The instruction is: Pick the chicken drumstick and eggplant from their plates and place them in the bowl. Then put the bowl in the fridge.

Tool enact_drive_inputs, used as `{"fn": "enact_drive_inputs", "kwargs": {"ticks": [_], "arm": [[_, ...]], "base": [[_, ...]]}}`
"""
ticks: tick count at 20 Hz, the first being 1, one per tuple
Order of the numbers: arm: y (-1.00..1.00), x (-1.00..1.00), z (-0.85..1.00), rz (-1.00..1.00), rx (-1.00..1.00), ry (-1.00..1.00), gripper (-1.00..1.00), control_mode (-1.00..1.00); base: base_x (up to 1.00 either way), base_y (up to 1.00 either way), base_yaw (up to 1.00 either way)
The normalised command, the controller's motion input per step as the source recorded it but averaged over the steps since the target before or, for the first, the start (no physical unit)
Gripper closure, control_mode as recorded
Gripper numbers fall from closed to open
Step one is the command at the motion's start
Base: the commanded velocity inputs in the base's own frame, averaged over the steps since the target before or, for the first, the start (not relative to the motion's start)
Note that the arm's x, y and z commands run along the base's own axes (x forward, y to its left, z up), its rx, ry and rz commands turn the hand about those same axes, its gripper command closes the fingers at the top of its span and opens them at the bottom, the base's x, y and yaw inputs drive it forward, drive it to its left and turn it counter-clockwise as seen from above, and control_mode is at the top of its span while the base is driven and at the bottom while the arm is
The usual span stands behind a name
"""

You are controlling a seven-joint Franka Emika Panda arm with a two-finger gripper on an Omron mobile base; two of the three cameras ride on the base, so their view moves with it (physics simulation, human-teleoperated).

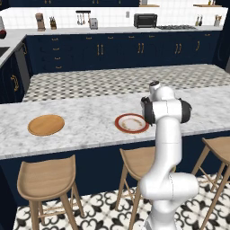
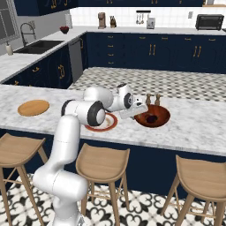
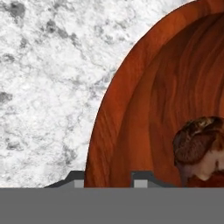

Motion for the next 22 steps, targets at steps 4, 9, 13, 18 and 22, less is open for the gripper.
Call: {"fn": "enact_drive_inputs", "kwargs": {"ticks": [4, 9, 13, 18, 22], "arm": [[0.0, -0.11, 0.36, 0.02, 0.0, 0.0, 1.0, -1.0], [0.0, -0.46, 0.69, 0.09, -0.04, 0.0, 1.0, -1.0], [0.04, -0.44, 0.59, 0.17, -0.08, 0.0, 1.0, -1.0], [0.18, -0.55, 0.64, 0.31, -0.05, 0.0, 1.0, -1.0], [0.18, -0.66, 0.57, 0.45, 0.0, -0.01, 1.0, -1.0]], "base": [[0.0, 0.0, 0.0], [0.0, 0.0, 0.0], [0.0, 0.0, 0.0], [0.0, 0.0, 0.0], [0.0, 0.0, 0.0]]}}
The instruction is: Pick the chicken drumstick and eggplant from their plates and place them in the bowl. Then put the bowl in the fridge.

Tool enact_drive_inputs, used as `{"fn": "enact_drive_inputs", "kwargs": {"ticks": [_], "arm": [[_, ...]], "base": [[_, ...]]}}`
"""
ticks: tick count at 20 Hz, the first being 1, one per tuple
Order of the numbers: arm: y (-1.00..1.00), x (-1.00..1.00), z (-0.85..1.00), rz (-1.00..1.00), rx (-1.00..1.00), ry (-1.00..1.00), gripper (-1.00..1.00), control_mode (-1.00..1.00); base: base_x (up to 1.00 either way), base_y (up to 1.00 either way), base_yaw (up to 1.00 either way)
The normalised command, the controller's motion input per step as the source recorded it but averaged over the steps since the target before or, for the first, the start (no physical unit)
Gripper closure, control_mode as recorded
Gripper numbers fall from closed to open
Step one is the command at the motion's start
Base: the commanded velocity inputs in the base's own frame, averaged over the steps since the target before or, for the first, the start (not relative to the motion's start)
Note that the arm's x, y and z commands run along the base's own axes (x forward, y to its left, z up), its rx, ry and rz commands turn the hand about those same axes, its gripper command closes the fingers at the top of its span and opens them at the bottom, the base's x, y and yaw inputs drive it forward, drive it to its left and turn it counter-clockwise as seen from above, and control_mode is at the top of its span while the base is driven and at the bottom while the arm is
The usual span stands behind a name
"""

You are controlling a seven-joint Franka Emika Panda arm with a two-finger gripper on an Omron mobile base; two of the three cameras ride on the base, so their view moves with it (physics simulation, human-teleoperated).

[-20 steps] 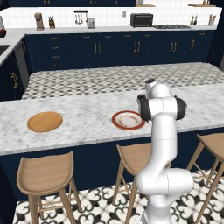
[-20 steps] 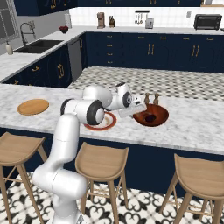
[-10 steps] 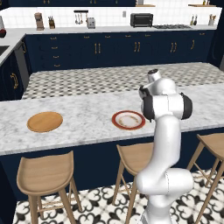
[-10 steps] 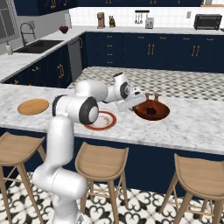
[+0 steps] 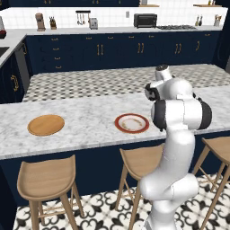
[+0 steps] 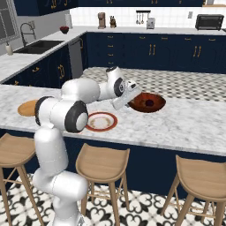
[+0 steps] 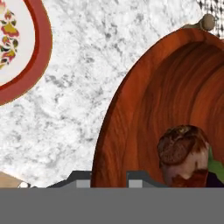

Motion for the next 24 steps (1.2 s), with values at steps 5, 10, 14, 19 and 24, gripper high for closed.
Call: {"fn": "enact_drive_inputs", "kwargs": {"ticks": [5, 10, 14, 19, 24], "arm": [[0.27, -0.83, 0.52, 0.47, 0.0, 0.0, 1.0, -1.0], [0.36, -0.79, 0.5, 0.5, 0.0, -0.03, 1.0, -1.0], [0.5, -0.85, 0.52, 0.46, -0.01, -0.02, 1.0, -1.0], [0.65, -0.96, 0.6, 0.24, -0.04, 0.0, 1.0, -1.0], [0.34, -0.94, 0.6, 0.02, -0.03, 0.0, 1.0, -1.0]], "base": [[0.0, 0.0, 0.0], [0.0, 0.0, 0.0], [0.0, 0.0, 0.0], [0.0, 0.0, 0.0], [0.0, 0.0, 0.0]]}}
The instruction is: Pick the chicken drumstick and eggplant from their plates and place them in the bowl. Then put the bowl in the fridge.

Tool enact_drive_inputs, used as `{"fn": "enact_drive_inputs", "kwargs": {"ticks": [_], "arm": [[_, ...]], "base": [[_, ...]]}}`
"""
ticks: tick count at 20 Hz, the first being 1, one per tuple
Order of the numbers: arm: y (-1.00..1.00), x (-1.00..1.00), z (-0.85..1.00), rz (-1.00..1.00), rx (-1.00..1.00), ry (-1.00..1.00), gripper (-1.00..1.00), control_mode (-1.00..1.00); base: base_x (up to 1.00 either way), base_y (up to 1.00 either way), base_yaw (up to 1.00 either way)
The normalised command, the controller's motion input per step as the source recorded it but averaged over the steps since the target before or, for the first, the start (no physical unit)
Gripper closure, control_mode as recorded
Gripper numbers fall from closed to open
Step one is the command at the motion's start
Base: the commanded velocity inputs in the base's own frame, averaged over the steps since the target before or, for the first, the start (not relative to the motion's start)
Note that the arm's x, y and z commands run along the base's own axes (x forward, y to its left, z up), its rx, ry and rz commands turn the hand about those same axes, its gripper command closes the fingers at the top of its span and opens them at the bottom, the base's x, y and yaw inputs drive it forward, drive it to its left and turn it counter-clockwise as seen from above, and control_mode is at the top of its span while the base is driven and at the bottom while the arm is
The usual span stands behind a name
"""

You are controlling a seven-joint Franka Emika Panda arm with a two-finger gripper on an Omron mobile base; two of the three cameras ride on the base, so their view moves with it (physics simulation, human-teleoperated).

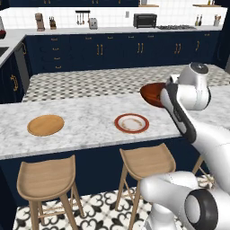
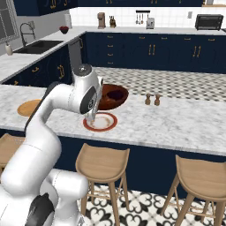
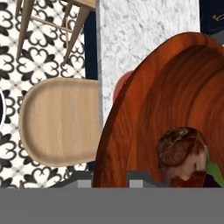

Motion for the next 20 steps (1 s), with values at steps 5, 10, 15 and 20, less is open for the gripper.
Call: {"fn": "enact_drive_inputs", "kwargs": {"ticks": [5, 10, 15, 20], "arm": [[0.24, -0.54, 0.25, 0.0, -0.08, 0.0, 1.0, -1.0], [0.31, -0.27, 0.15, 0.0, 0.01, 0.0, 1.0, -1.0], [0.35, -0.15, 0.11, 0.0, 0.03, 0.0, 1.0, -1.0], [-0.04, 0.0, 0.03, -0.01, 0.04, 0.01, 1.0, -1.0]], "base": [[0.0, 0.0, 0.0], [0.0, 0.0, 0.0], [0.0, 0.0, 0.0], [0.0, 0.0, 0.0]]}}
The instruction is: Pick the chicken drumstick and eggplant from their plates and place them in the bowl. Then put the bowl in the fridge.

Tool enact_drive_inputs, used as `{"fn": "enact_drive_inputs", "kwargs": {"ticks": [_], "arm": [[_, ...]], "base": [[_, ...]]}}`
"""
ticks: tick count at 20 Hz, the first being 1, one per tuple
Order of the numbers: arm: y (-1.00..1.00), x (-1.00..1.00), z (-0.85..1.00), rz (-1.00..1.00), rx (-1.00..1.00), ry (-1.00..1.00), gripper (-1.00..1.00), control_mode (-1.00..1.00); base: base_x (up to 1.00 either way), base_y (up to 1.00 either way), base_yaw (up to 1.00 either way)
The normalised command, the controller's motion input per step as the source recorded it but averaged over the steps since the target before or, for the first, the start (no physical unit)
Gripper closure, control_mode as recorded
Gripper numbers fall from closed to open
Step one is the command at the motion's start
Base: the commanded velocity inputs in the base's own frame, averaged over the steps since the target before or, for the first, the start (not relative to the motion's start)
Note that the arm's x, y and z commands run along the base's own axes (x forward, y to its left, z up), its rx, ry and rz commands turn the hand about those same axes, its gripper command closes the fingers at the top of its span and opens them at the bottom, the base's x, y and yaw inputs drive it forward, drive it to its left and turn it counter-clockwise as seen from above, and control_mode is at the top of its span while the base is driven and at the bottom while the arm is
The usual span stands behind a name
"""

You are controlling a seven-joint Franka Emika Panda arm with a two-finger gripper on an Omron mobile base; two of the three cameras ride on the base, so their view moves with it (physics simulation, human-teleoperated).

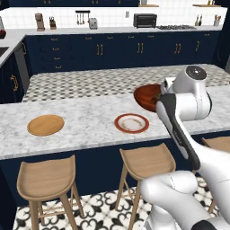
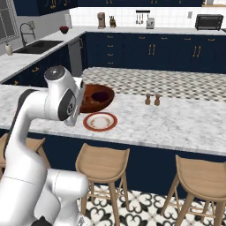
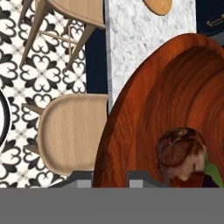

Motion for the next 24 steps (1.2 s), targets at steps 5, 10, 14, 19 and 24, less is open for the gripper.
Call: {"fn": "enact_drive_inputs", "kwargs": {"ticks": [5, 10, 14, 19, 24], "arm": [[-0.05, -0.24, 0.0, 0.0, 0.01, 0.0, 1.0, -1.0], [0.0, -0.38, 0.0, 0.0, 0.0, 0.0, 1.0, -1.0], [0.0, -0.06, 0.0, 0.0, 0.0, 0.0, 1.0, 1.0], [0.0, 0.0, 0.0, 0.0, 0.0, 0.0, 1.0, 1.0], [0.0, 0.0, 0.0, 0.0, 0.0, 0.0, 1.0, 1.0]], "base": [[0.0, 0.0, 0.0], [0.0, 0.0, 0.0], [-0.41, -0.04, 0.0], [-0.93, -0.58, -0.06], [-0.13, -0.91, -0.24]]}}
